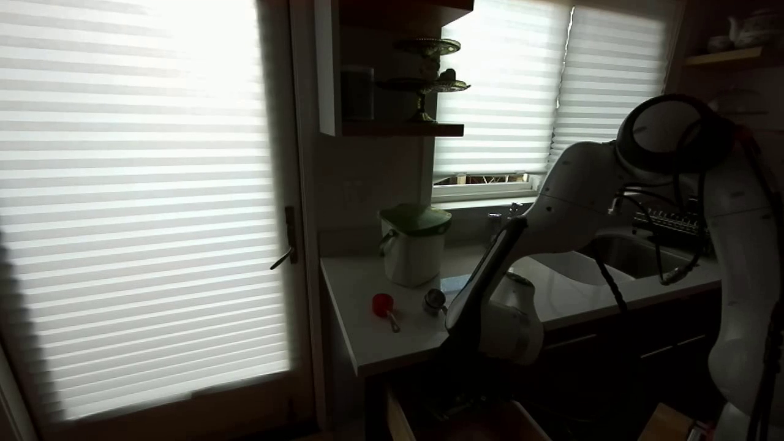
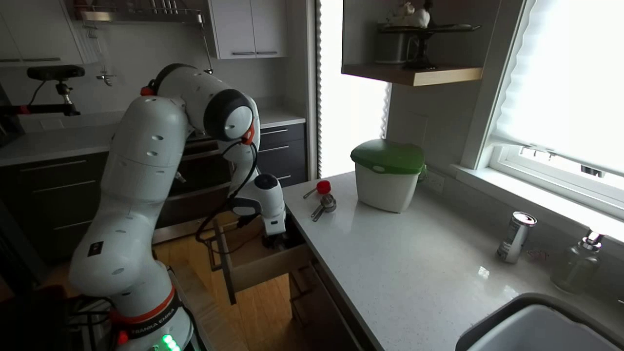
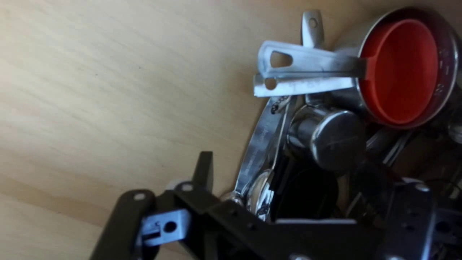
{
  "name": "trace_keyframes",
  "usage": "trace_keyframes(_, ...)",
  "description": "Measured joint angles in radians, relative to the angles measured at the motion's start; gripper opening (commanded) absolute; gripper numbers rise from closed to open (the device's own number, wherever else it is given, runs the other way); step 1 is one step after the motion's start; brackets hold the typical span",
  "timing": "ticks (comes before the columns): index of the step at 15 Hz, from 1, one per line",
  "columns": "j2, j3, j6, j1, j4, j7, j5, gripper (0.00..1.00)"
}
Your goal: Take the metal measuring cup out of the drawer
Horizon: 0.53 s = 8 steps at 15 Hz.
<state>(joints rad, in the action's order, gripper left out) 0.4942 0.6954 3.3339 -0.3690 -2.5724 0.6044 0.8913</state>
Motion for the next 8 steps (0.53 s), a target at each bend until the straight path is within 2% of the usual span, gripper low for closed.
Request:
trace_keyframes(4,0.109,0.096,0.17,-0.113,-0.018,-0.008,-0.066,1.0)
trace_keyframes(6,0.158,0.103,0.229,-0.147,-0.027,-0.008,-0.113,0.95)
trace_keyframes(8,0.203,0.102,0.272,-0.175,-0.035,-0.008,-0.154,0.98)
